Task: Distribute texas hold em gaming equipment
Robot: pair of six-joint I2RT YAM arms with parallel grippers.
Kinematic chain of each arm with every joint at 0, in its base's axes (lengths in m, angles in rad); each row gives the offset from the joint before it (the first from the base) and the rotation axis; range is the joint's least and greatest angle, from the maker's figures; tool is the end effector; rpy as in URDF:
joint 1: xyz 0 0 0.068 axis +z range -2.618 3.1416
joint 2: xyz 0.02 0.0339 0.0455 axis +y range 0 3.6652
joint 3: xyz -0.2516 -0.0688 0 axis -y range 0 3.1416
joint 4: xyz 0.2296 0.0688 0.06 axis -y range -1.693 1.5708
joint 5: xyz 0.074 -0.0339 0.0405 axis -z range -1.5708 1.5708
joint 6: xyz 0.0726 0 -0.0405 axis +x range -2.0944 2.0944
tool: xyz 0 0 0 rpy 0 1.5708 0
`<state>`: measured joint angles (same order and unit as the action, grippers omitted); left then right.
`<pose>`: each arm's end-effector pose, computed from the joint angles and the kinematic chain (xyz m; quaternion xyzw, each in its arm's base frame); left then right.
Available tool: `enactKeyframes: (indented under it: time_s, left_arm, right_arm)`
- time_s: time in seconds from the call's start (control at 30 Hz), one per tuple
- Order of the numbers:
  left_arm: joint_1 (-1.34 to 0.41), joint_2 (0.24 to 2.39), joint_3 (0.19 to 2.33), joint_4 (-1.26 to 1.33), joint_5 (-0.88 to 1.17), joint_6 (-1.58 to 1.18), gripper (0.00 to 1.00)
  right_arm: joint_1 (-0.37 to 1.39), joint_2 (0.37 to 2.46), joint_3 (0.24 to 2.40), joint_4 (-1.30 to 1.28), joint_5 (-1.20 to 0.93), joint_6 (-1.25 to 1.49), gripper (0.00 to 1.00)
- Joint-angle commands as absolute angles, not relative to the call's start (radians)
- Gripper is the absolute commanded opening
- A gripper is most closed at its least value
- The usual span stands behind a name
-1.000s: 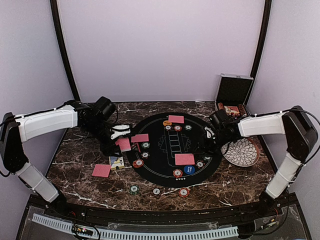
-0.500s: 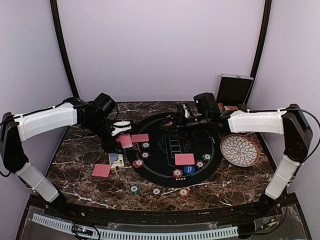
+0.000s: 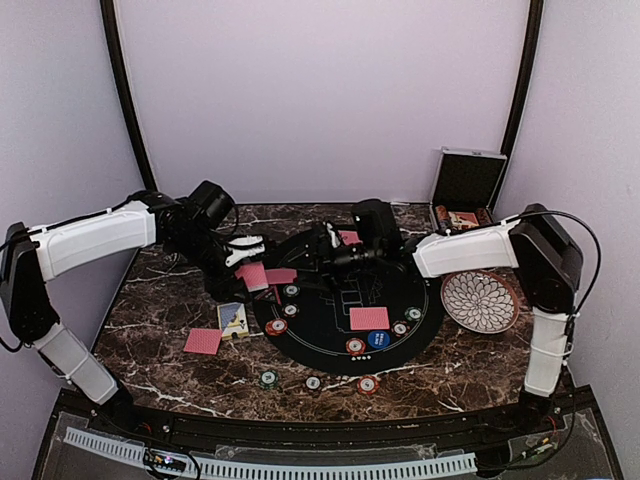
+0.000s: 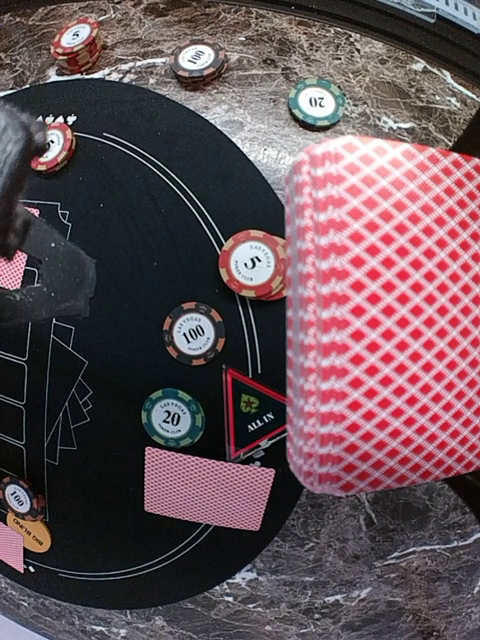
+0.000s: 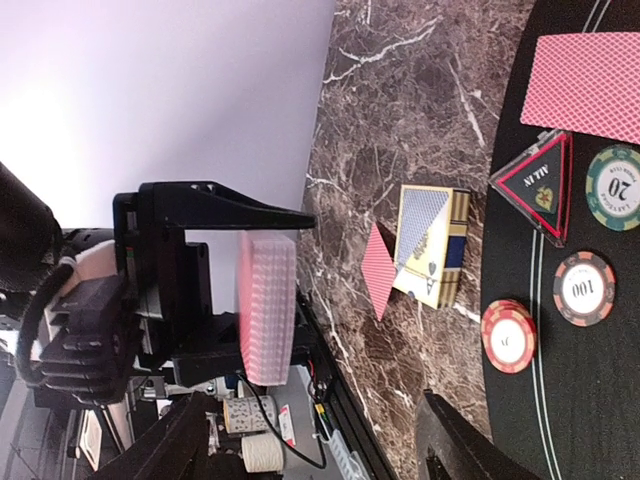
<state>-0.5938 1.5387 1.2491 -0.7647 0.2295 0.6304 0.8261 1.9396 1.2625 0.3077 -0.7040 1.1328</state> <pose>0.2564 -0.1930 0.2311 0.5758 0.7693 -0.1060 0.2557 0.2690 0.3612 0.2044 -0.0743 0.7950 0.5990 0.0597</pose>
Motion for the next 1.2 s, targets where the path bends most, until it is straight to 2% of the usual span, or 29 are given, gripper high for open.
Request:
enactKeyframes:
  time_s: [0.0,1.17]
  left_arm:
    - [-0.594,1.544,1.295,-0.788,0.252,0.615,0.00]
    - [-0.603,1.567,1.358,-0.795,0.283,0.583,0.00]
  right_arm:
    - [0.847,1.978,1.316,0.435,-0.744,1.191,0.70]
    - [0.894,2.229,1.574,0.438,-0.781,1.267,0.66]
